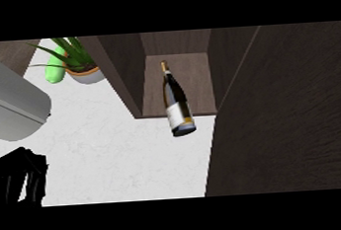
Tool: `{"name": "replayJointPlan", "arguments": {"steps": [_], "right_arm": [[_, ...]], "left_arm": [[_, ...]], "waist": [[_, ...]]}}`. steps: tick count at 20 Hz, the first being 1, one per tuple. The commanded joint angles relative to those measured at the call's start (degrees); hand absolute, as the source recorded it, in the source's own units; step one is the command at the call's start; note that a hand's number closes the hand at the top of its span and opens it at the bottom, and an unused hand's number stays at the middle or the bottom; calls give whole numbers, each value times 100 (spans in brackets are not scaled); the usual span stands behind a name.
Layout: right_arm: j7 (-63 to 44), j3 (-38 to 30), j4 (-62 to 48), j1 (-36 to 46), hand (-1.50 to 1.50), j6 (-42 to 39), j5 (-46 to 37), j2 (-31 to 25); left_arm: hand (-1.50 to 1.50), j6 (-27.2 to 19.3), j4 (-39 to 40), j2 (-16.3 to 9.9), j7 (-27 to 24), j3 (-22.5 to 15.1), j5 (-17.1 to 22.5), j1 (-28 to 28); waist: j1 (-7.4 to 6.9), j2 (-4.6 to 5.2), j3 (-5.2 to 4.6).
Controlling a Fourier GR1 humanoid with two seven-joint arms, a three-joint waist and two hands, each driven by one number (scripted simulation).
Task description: Pick up the wine, place it into the cabinet and close the cabinet
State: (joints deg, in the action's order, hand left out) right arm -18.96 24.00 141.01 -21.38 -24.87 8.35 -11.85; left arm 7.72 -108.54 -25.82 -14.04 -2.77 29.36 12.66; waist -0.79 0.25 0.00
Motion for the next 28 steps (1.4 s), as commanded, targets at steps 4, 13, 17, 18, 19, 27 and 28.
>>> {"name": "replayJointPlan", "arguments": {"steps": [4,13,17,18,19,27,28], "right_arm": [[-848,737,187,1151,150,277,564,551],[-1313,844,-1033,3092,150,1304,603,1159],[-1513,1223,-1515,4186,150,2339,678,1168],[-1283,1404,-1726,4447,150,2596,578,1172],[-1406,1170,-1932,4820,150,2722,841,1175],[-687,719,-3768,6534,150,3666,1830,1183],[-572,734,-3806,6690,150,3800,1844,1184]], "left_arm": [[150,274,219,1,-137,139,-28,-4],[150,622,-69,-167,12,427,276,313],[150,687,-34,-79,-29,485,267,374],[150,780,219,-239,61,727,429,110],[150,648,210,-128,233,645,403,41],[150,1120,274,-62,11,897,350,328],[150,873,97,143,117,651,59,227]], "waist": [[-46,-3,-13],[-110,-26,-10],[-79,-31,-12],[-41,-26,-11],[-18,-21,-8],[-60,-14,-5],[-29,-20,-3]]}}
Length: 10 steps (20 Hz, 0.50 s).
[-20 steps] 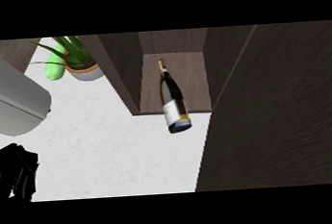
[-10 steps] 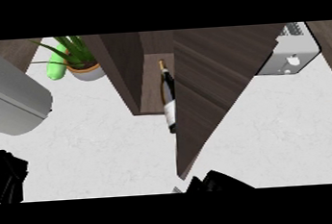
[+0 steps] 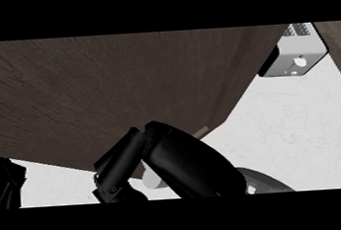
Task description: Pick up the wine, place it into the cabinet and close the cabinet
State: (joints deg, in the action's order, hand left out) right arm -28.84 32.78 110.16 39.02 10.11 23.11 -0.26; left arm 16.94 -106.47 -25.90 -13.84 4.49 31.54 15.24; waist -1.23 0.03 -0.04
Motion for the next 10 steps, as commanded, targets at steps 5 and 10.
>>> {"name": "replayJointPlan", "arguments": {"steps": [5,10], "right_arm": [[773,-403,-1743,1348,150,506,825,25],[1122,-796,-2453,1176,150,92,1079,25]], "left_arm": [[150,-11,-369,16,580,201,235,-130],[150,209,61,185,314,267,-35,-256]], "waist": [[7,3,3],[46,9,3]]}}
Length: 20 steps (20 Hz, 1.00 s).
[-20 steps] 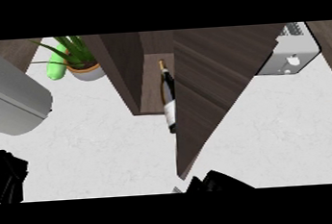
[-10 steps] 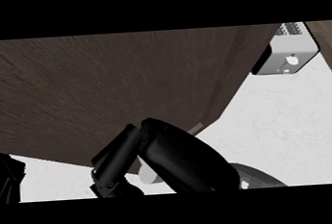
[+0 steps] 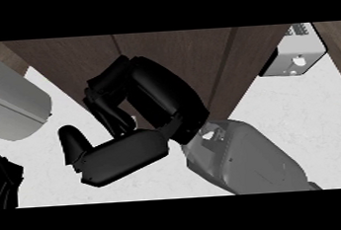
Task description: Pick up the wine, place it into the cabinet and close the cabinet
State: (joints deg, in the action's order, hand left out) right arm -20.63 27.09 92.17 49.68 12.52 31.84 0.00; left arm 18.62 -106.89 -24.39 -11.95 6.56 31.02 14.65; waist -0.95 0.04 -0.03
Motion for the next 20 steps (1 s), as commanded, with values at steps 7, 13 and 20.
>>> {"name": "replayJointPlan", "arguments": {"steps": [7,13,20], "right_arm": [[504,-680,-1254,-36,150,-654,110,-149],[1077,-1165,-2253,100,150,-1027,15,-189],[1384,-1634,-3245,791,150,-1419,-109,-497]], "left_arm": [[150,90,-182,142,294,162,-74,-36],[150,-84,-56,267,447,149,-212,-404],[150,330,157,173,237,229,-222,-255]], "waist": [[41,2,3],[44,20,3],[-52,62,-5]]}}
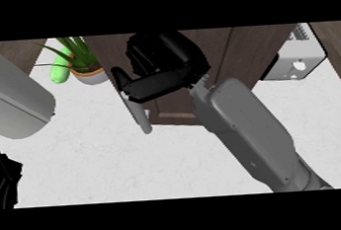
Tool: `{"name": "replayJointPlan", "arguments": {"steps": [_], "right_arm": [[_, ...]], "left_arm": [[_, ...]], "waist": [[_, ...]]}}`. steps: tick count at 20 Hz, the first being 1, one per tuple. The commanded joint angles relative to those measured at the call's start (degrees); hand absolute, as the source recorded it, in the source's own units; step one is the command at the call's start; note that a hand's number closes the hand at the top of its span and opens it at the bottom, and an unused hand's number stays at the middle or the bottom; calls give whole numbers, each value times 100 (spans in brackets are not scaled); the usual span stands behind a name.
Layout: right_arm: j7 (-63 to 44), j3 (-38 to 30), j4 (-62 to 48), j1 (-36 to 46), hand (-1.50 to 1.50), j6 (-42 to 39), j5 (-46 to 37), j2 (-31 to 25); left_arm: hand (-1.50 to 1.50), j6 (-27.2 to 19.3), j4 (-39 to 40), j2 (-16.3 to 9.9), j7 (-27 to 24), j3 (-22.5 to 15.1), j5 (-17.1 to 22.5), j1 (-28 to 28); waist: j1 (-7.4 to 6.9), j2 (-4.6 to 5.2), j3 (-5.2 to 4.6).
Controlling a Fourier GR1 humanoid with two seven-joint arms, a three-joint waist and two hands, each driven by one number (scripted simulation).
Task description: Pick up the wine, place it into the cabinet and close the cabinet
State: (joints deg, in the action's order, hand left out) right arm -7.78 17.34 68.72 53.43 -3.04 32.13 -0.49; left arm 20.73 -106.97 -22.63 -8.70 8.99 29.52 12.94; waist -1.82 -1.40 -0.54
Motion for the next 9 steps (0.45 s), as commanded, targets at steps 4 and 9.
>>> {"name": "replayJointPlan", "arguments": {"steps": [4,9], "right_arm": [[347,-593,-972,4,150,-404,-101,-706],[316,-779,-1203,361,150,-444,2,-659]], "left_arm": [[150,-24,104,67,64,-60,-14,-226],[150,-22,2,170,78,-195,-86,-163]], "waist": [[95,219,53],[49,214,51]]}}
